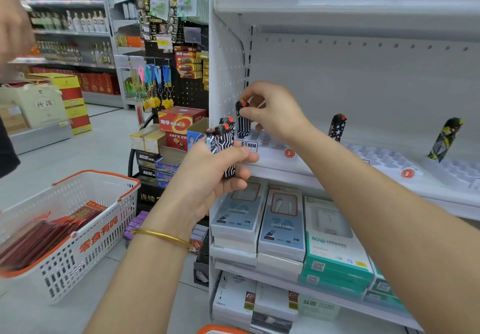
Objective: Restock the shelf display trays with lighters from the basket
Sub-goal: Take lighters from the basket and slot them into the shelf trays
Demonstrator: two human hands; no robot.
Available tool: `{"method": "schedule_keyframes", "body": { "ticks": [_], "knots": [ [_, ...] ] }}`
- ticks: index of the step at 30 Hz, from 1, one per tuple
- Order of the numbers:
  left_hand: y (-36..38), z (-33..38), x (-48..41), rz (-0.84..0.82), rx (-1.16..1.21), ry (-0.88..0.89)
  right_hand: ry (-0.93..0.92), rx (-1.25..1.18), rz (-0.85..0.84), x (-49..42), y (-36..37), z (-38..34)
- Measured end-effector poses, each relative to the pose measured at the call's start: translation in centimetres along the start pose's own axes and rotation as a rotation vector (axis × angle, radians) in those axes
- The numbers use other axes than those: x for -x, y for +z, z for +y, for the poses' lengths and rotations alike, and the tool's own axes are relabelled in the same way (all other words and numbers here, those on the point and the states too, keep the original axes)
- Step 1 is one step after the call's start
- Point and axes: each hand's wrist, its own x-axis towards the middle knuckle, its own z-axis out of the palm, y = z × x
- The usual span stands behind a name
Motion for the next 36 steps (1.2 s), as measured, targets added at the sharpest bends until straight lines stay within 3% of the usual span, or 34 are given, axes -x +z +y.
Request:
{"method": "schedule_keyframes", "body": {
  "ticks": [12, 29, 33, 36],
  "knots": [
    [0.0, 0.0, 0.1, 0.002, 0.027, -0.036, -0.023, 0.155, 0.023, 0.3, 0.3, 0.6],
    [0.2, 0.0, 0.4, -0.035, 0.058, -0.083, -0.011, 0.195, 0.014, 1.2, -1.0, 0.0],
    [0.4, 0.1, 0.3, -0.051, 0.066, -0.087, -0.007, 0.088, 0.052, 2.1, -2.1, -0.9],
    [0.5, 0.1, 0.4, -0.060, 0.069, -0.088, 0.060, -0.142, -0.059, 3.0, -2.7, -2.2]
  ]
}}
